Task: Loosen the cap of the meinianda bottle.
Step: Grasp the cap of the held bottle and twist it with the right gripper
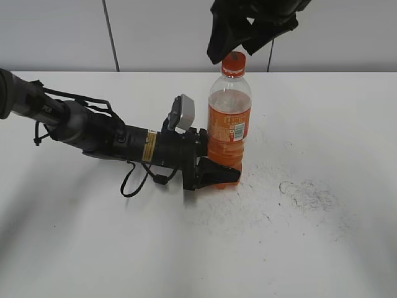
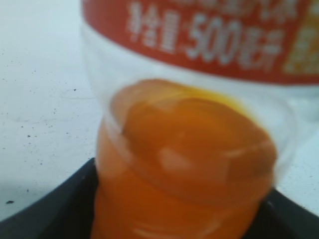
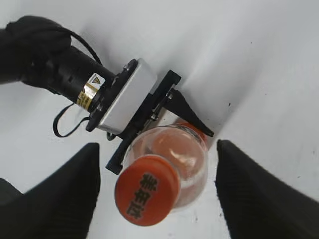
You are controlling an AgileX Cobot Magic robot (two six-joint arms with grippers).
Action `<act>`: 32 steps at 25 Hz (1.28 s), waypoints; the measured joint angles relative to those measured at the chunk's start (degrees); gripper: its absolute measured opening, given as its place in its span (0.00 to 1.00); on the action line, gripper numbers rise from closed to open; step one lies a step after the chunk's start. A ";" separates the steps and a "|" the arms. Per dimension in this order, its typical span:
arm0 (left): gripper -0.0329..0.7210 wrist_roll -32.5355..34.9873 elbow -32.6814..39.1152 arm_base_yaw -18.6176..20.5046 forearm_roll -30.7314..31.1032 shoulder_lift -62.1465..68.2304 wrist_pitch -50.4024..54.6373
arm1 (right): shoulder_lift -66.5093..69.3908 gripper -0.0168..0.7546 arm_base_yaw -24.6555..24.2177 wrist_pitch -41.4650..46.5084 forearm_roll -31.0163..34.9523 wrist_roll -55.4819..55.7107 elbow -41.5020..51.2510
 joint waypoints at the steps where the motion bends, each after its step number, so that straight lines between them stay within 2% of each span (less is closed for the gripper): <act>1: 0.77 0.00 0.00 0.00 0.00 0.00 0.00 | 0.00 0.70 0.00 0.00 0.00 4.24 0.00; 4: 0.77 0.00 0.00 0.00 0.00 0.00 0.00 | 0.00 0.58 0.00 0.49 -0.07 7.74 0.00; 9: 0.77 -0.05 0.00 0.00 -0.06 0.00 0.00 | 0.00 0.38 0.00 2.67 0.33 5.92 0.00; 12: 0.77 0.01 0.00 0.00 -0.06 0.00 0.00 | 0.00 0.38 0.00 3.00 0.39 2.07 0.00; 14: 0.77 0.07 0.00 0.00 -0.02 0.00 0.00 | 0.00 0.38 0.00 3.00 0.74 -4.28 0.00; 19: 0.77 -0.14 -0.05 0.00 -0.06 0.00 0.00 | 0.00 0.37 0.00 2.95 1.24 -31.84 -0.17; 21: 0.77 -0.18 -0.05 0.00 -0.06 0.00 0.05 | 0.00 0.37 0.00 3.01 1.29 -38.46 -0.17; 25: 0.77 -0.30 -0.05 0.00 -0.06 0.00 0.05 | 0.00 0.38 0.04 3.11 1.59 -40.91 -0.17; 30: 0.77 -0.30 -0.05 0.00 -0.06 0.00 -0.01 | 0.00 0.48 0.06 3.11 1.18 -38.92 -0.17; 32: 0.77 -0.30 -0.05 0.00 -0.06 0.00 -0.01 | 0.00 0.49 0.06 3.11 1.19 -38.80 -0.17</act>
